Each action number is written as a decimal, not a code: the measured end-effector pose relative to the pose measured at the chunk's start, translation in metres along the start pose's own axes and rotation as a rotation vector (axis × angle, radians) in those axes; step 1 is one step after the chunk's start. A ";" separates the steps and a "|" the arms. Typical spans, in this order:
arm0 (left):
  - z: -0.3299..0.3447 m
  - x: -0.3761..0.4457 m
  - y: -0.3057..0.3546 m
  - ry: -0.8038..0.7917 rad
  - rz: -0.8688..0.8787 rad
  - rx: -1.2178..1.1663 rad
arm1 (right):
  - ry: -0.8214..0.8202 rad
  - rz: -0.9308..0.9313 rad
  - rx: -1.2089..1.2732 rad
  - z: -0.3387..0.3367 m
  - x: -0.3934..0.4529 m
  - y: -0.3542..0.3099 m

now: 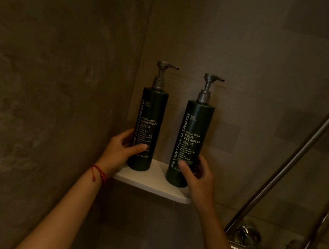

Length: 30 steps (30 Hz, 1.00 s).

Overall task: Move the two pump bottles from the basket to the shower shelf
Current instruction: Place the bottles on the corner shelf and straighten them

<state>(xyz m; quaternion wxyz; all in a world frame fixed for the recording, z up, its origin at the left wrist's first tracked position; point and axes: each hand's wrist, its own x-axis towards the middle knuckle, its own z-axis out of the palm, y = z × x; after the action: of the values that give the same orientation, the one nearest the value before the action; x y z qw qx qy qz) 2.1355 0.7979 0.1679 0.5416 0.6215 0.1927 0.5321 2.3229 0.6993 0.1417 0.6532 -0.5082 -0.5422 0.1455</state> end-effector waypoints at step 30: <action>0.000 -0.002 -0.002 0.015 0.027 0.099 | -0.035 0.047 -0.014 -0.003 -0.004 -0.004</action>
<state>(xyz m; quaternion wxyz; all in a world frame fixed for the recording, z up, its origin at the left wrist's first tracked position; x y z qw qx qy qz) 2.1354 0.7976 0.1652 0.5013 0.6461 0.2146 0.5340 2.3224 0.6931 0.1431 0.6365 -0.5228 -0.5423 0.1658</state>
